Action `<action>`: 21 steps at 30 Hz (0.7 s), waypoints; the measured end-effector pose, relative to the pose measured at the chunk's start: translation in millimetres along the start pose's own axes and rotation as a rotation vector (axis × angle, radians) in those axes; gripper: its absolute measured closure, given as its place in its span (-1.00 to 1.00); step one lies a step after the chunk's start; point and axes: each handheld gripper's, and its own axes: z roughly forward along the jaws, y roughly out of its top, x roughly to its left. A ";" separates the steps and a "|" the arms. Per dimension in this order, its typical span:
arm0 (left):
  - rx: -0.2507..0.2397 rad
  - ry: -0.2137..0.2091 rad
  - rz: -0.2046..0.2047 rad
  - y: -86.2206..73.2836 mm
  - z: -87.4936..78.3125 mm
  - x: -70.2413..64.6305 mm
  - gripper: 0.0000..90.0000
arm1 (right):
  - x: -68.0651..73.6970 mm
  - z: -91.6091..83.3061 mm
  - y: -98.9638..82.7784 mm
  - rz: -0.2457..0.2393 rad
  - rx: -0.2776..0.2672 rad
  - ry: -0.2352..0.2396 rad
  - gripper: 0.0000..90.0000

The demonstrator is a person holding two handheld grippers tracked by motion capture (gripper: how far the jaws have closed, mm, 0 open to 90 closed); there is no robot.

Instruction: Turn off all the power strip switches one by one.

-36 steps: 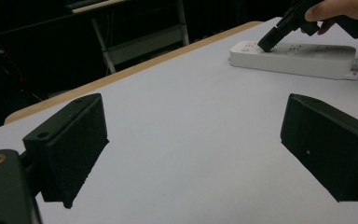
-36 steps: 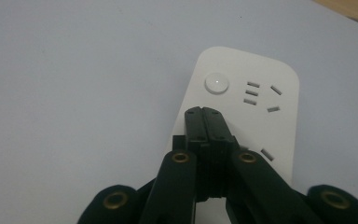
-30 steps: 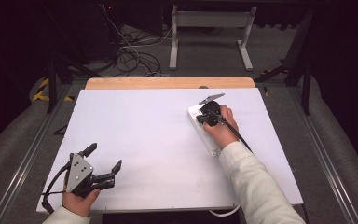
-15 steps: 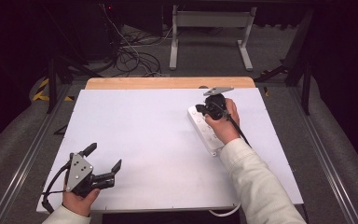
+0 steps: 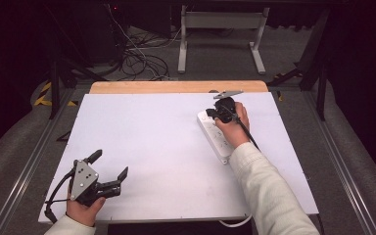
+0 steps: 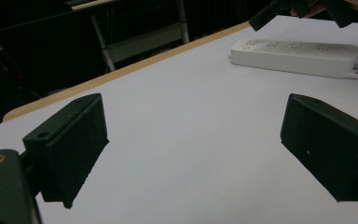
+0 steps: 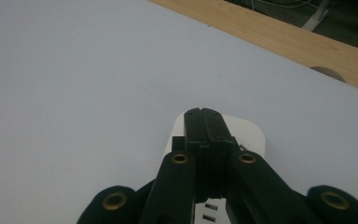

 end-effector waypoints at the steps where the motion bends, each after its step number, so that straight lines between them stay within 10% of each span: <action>1: 0.000 0.000 0.001 0.0 -0.1 0.0 -0.82 | 0.4 2.5 -0.5 -0.002 -0.001 0.001 1.00; 21: -0.002 -0.013 -0.004 0.0 1.0 2.3 -0.82 | -1.7 25.8 -6.1 0.093 0.058 0.011 1.00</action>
